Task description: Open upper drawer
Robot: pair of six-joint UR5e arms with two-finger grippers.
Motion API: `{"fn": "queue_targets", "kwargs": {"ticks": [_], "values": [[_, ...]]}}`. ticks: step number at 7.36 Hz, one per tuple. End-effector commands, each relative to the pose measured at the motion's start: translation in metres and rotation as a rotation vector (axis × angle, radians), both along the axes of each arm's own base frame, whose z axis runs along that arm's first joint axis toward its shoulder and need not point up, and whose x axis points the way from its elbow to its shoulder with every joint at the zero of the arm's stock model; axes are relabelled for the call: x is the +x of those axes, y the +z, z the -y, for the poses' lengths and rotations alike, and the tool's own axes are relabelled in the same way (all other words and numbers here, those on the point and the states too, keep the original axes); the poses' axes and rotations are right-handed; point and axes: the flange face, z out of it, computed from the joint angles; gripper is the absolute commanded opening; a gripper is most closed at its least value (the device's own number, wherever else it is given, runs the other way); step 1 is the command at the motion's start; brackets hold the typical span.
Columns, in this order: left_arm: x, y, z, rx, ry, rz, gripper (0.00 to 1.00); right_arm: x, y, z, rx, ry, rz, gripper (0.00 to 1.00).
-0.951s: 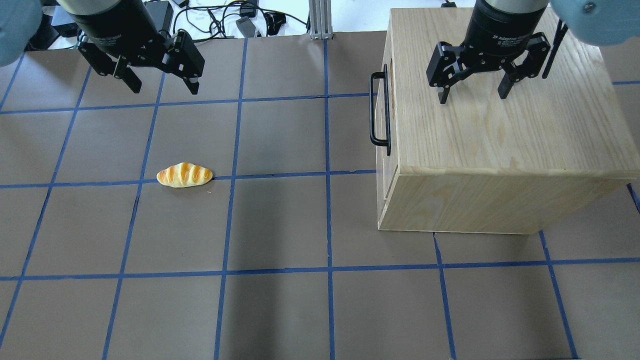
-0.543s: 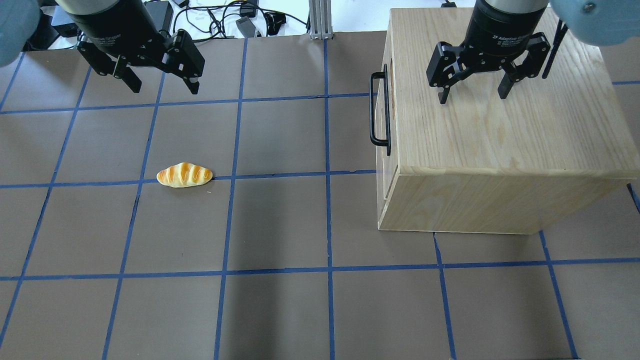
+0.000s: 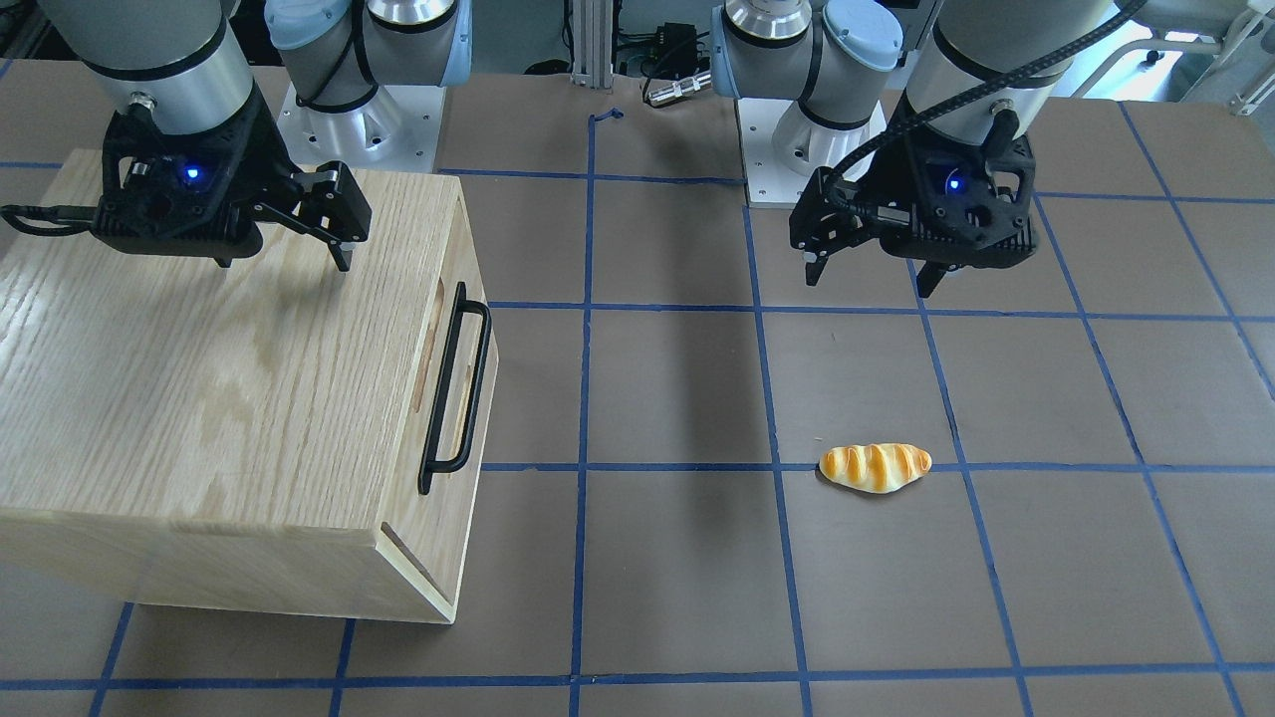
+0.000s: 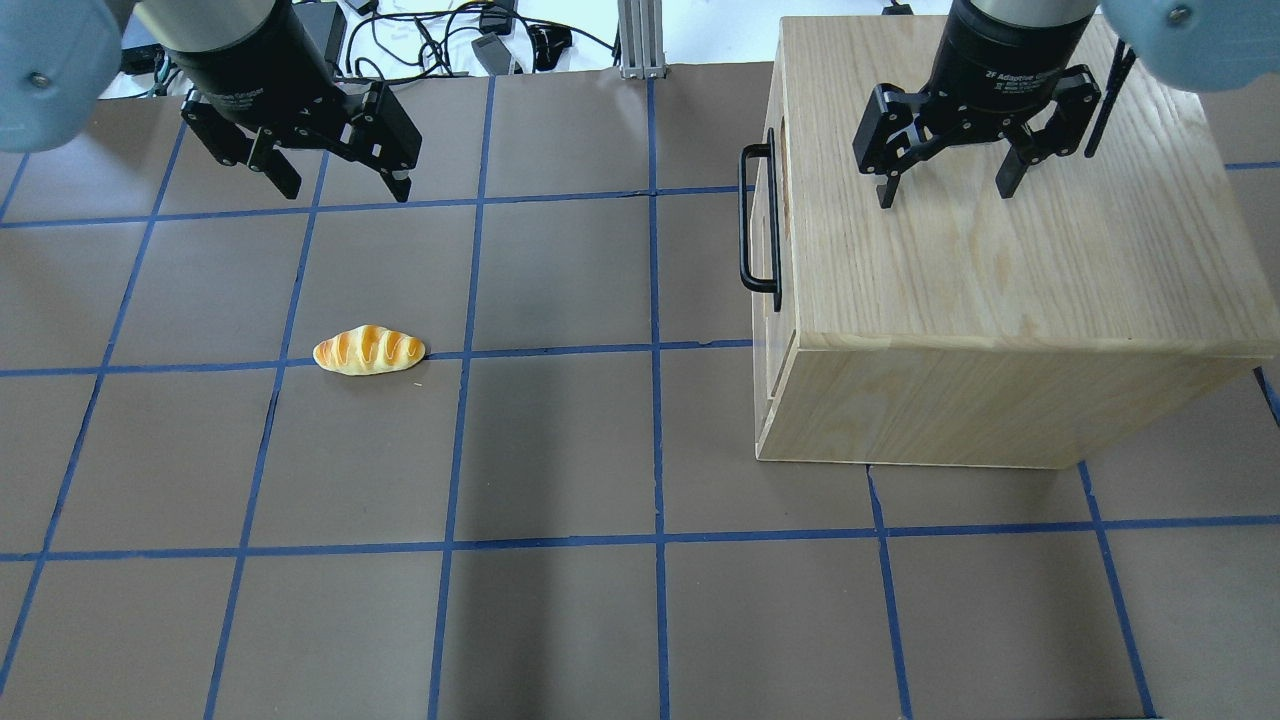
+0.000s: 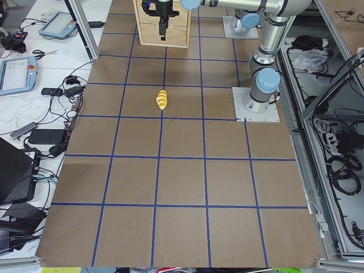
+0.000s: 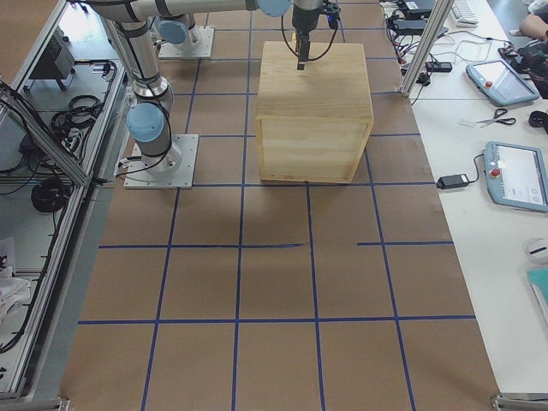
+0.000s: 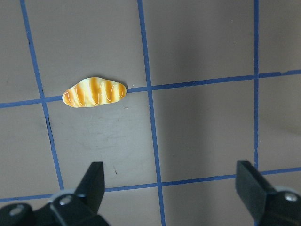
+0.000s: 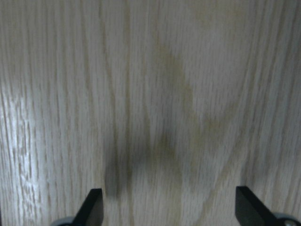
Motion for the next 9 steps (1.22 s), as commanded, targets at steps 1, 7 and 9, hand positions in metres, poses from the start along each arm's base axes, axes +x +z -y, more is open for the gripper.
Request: {"fn": "queue_targets", "kwargs": {"ticks": [1,7,9], "values": [[-0.001,0.002,0.006,-0.011,0.013,-0.008,1.0,0.0,0.0,0.0,-0.001,-0.001,0.0,1.0],[-0.138,-0.102,0.07,-0.045,0.116,-0.356,1.0,-0.001,0.0,0.0,-0.001,-0.001,0.0,1.0],[-0.174,-0.122,0.069,-0.024,0.131,-0.391,1.0,0.0,0.0,0.0,-0.001,0.001,0.0,1.0]]}}
